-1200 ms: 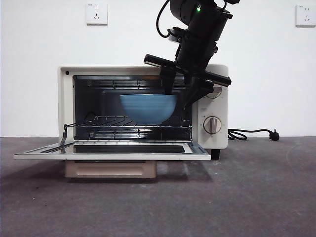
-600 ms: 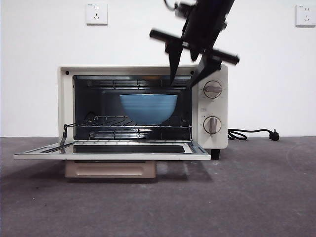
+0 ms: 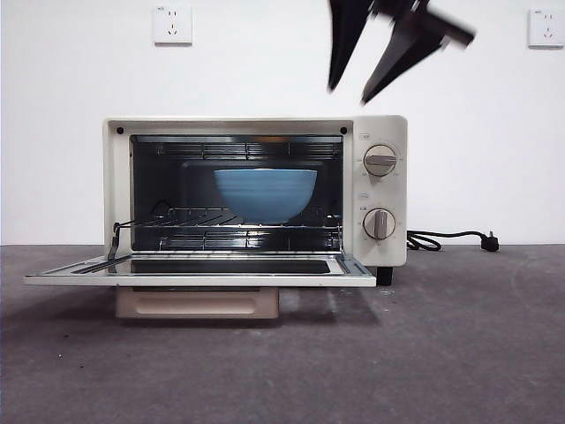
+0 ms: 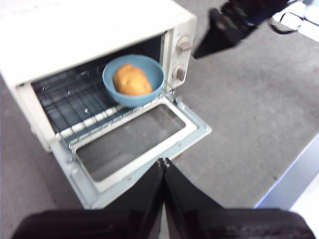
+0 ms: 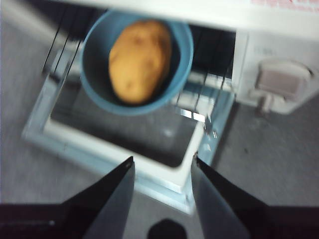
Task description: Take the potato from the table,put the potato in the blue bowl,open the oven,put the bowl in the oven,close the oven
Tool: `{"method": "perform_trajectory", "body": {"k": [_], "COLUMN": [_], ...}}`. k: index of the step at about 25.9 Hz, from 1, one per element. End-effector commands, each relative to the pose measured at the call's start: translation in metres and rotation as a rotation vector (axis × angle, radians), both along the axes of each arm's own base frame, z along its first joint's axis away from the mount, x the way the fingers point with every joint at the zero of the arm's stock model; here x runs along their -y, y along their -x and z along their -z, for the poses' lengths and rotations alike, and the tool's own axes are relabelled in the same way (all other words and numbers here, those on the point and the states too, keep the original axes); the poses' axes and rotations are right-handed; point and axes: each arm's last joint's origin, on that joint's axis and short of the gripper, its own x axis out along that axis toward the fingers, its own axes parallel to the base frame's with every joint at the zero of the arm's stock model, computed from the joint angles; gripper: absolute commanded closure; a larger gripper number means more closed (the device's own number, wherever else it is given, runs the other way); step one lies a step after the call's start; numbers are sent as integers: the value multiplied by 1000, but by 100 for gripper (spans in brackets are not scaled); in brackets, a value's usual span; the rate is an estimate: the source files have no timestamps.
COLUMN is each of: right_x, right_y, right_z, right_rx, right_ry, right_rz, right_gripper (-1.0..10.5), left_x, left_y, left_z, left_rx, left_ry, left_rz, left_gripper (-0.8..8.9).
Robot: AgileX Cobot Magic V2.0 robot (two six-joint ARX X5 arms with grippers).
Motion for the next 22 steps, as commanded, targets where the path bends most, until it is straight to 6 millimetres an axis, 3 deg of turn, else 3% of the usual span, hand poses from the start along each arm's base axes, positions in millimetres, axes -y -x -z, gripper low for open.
{"method": "perform_trajectory", "body": {"k": [1,6,12,16,22], "right_x": [9,32,86,112,131], "right_y": [19,58,137,176,203], "right_z": [-15,-48,-94,-103,-107], "right_rx": [38,113,285,330,377], "right_ry": [46,24,-72,-98,-126], "right_rz": [-90,-124,-121,-118,-115], "right_gripper": [757,757,757,758,758], "left_x": [3,6,-9,-27,-50], "left_y": [-10,-32,-84,-114,-147], "left_z": [6,33,103,138,171], "left_rx": [-10,-72,-229,-308,-395], "left_ry": [-3,1,125,183,215], "left_rz": [-7,-82,-155,-231,-294], "left_gripper": [822,822,822,822,822]}}
